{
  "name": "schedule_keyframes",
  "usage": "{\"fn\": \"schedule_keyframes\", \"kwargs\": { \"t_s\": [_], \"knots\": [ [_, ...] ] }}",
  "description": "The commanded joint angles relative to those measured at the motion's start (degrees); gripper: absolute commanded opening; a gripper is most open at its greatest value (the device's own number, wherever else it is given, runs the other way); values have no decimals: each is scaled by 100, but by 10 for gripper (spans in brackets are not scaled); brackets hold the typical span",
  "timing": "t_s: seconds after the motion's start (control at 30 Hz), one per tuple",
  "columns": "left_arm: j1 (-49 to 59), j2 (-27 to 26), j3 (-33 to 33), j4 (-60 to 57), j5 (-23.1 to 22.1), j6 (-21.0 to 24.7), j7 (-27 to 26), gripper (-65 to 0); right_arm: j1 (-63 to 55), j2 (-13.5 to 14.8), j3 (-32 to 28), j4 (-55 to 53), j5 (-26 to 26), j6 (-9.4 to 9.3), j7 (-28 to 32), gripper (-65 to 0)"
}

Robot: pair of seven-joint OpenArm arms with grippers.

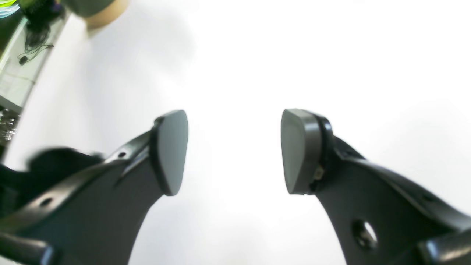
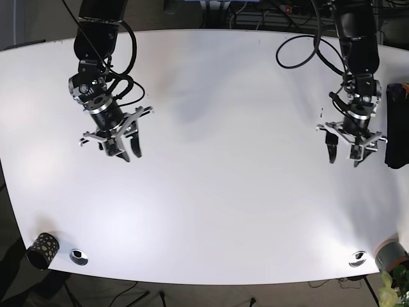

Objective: Fold the T-shirt properly

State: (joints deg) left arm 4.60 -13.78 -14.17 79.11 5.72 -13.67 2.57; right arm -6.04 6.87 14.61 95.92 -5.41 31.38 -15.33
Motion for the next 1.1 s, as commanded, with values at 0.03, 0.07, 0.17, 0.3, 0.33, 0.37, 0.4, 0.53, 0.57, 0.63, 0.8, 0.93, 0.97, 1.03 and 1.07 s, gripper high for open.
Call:
{"fn": "schedule_keyframes", "kwargs": {
  "t_s": [0.03, 0.07, 0.17, 0.3, 0.33, 0.37, 0.4, 0.53, 0.57, 0.63, 0.8, 0.93, 0.97, 1.03, 1.07],
  "knots": [
    [142, 204, -46, 586, 39, 150, -208, -283, 2, 82, 20, -58, -88, -232, 588, -491],
    [283, 380, -46, 761, 48, 150, -208, -283, -77, 108, 20, -137, -132, -373, 782, -491],
    [582, 688, -46, 1095, 48, 150, -208, -283, -218, 319, -6, -278, -140, -636, 1248, -491],
    [942, 1066, -11, 1386, 57, 220, -208, -283, -455, 477, -15, -497, -114, -927, 1731, -491],
    [1030, 1128, 33, 1430, 57, 220, -208, -283, -473, 477, -15, -533, -114, -944, 1828, -491],
    [1153, 1189, 77, 1438, 57, 220, -208, -283, -525, 469, -15, -559, -114, -944, 1942, -491],
    [1259, 1251, 130, 1465, 57, 220, -208, -283, -613, 477, -15, -559, -105, -953, 2012, -491],
    [1786, 1470, 384, 1764, 57, 220, -208, -285, -1062, 495, -6, -524, -88, -944, 2294, -491],
    [1971, 1558, 481, 1887, 57, 220, -208, -285, -1176, 495, 3, -524, -17, -927, 2329, -491],
    [2366, 1699, 692, 2186, 57, 220, -191, -285, -1457, 495, 3, -453, 334, -918, 2329, -491],
    [3289, 1813, 1132, 2687, 57, 220, -182, -285, -2292, 706, -24, -67, 1143, -918, 2206, -491],
    [3834, 1840, 1176, 2792, 57, 220, -182, -285, -2873, 741, -15, 109, 1495, -918, 2215, -491],
    [3940, 1840, 1167, 2792, 48, 220, -182, -285, -2969, 741, -15, 127, 1548, -918, 2215, -491],
    [4239, 1840, 1114, 2792, 31, 220, -182, -285, -3268, 741, 20, 188, 1662, -918, 2223, -491],
    [4353, 1840, 1105, 2792, 31, 220, -182, -285, -3391, 741, 20, 215, 1688, -918, 2215, -491]
  ]
}}
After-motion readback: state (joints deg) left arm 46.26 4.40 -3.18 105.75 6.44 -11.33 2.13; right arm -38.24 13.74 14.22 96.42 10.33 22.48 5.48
